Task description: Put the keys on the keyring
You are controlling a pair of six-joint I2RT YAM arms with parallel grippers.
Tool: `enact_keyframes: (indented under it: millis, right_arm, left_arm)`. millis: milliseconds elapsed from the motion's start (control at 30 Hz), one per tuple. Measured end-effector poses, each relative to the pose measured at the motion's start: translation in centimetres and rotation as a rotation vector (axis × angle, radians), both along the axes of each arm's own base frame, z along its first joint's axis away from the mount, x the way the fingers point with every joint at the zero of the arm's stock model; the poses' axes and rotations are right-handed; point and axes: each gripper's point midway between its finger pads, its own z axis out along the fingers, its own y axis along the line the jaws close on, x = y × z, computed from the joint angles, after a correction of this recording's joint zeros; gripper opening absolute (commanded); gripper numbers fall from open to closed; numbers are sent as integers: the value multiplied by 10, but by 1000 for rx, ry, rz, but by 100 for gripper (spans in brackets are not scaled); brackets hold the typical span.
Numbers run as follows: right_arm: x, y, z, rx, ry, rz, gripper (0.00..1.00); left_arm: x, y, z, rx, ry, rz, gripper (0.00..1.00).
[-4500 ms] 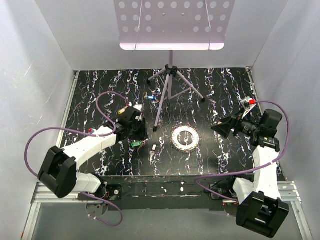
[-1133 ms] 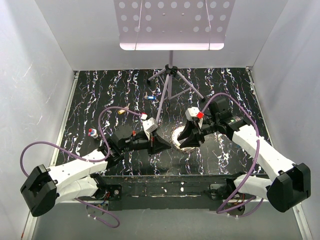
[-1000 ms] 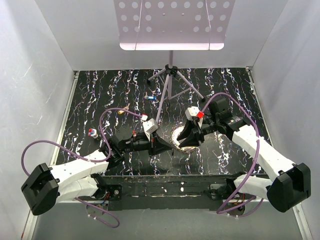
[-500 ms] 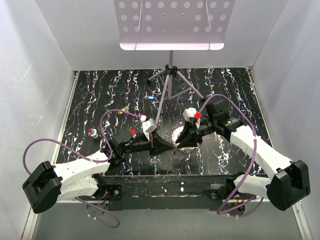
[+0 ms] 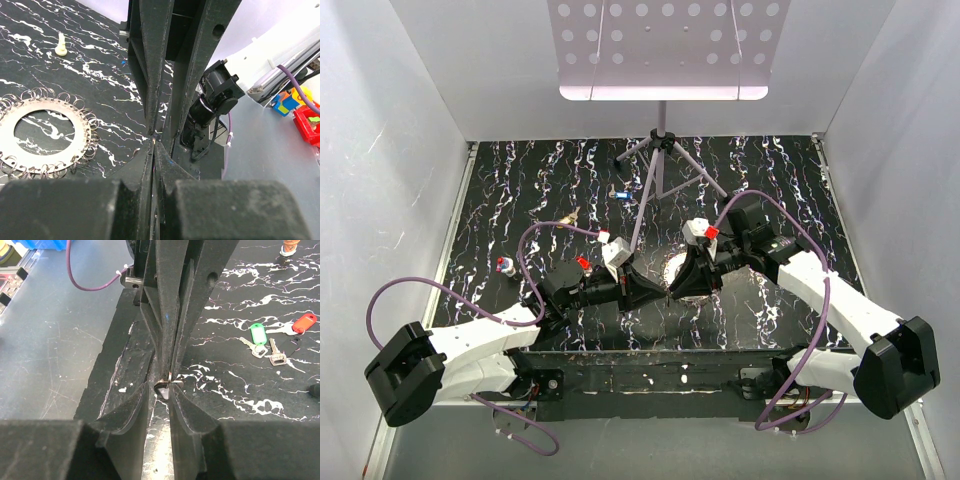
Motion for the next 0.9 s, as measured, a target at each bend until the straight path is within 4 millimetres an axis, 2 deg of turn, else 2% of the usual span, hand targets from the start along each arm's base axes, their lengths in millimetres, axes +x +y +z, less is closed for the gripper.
enact_keyframes:
  millis: [400, 567, 700, 900]
  right_arm:
    - [-1, 4, -4, -4, 18, 7, 30]
    - [-2, 5, -5, -8, 24, 9, 21]
    - [-1, 6, -5, -10, 23, 6, 1]
    - [-1, 6, -7, -17, 36, 2, 1]
  left_arm:
    - [0, 0, 2, -9, 5, 5, 0]
    - [0, 0, 2, -12, 7, 5, 0]
    - [-1, -1, 3, -14, 9, 3, 0]
    - [-1, -1, 2, -14, 10, 0, 0]
